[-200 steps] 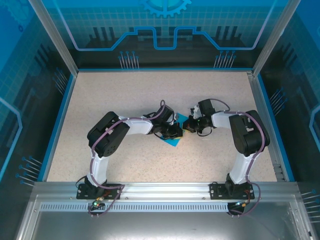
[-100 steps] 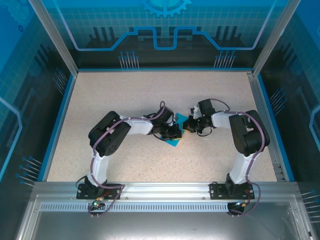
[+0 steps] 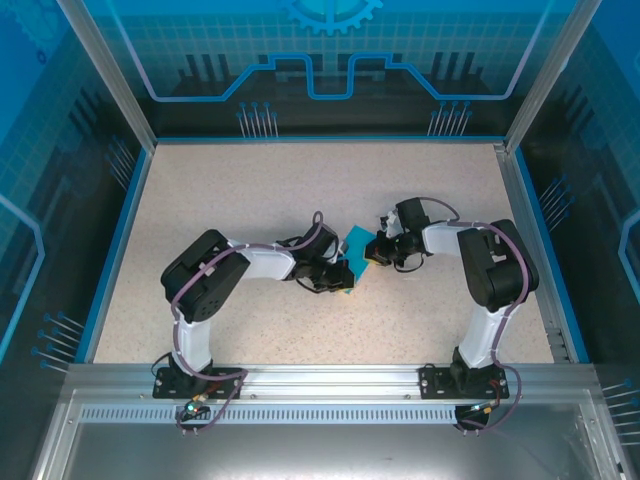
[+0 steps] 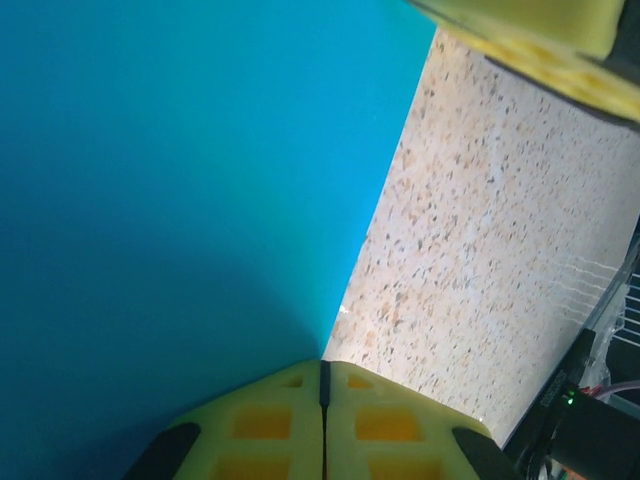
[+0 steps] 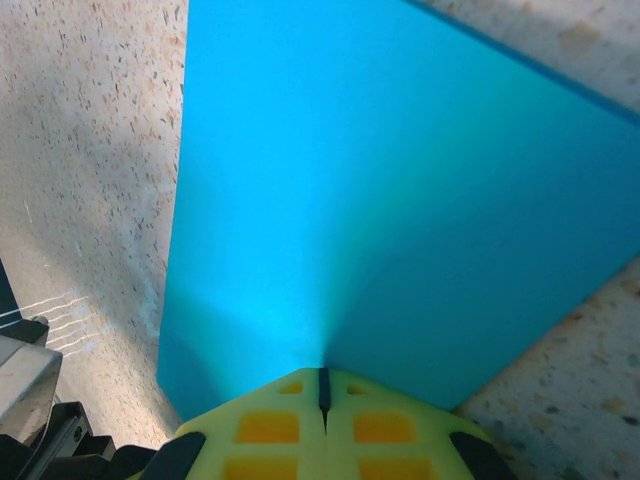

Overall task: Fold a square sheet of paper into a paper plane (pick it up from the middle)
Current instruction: First fold in half a square sheet of paper at the center of the table, then rotate the square sheet of paper at the center of the table.

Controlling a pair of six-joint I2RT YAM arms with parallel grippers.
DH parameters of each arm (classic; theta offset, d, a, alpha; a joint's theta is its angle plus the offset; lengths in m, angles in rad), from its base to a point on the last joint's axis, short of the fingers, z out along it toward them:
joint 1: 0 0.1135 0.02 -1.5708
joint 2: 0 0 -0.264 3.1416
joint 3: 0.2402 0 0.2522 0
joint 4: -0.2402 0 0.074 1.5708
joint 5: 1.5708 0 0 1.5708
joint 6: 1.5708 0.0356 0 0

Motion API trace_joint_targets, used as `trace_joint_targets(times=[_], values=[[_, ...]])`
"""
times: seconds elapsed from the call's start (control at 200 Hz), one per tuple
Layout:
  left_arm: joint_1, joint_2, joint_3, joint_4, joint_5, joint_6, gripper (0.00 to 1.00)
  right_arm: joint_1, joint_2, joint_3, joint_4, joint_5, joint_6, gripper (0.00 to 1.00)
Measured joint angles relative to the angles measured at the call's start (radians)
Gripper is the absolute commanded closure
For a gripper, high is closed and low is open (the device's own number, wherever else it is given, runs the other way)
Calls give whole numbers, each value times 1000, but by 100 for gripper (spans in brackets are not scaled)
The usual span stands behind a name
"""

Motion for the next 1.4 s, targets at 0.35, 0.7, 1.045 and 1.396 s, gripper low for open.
trace_joint_targets(times=[0.35,0.7,1.045,1.396], values=[[-14,-16,-3,-48,-8,45,95,0,5,7,-9,-4,-8,97],[-13,-142,-34,-218,-19,57,71,13,0,57,-79,35,-27,93],[182,-316,6,-301,-169,-16,43,145,-73,249,-253,327,-19,60],[240,-315,-18,-345,-195,-45,27,190,65,337,-376,510,16,52]])
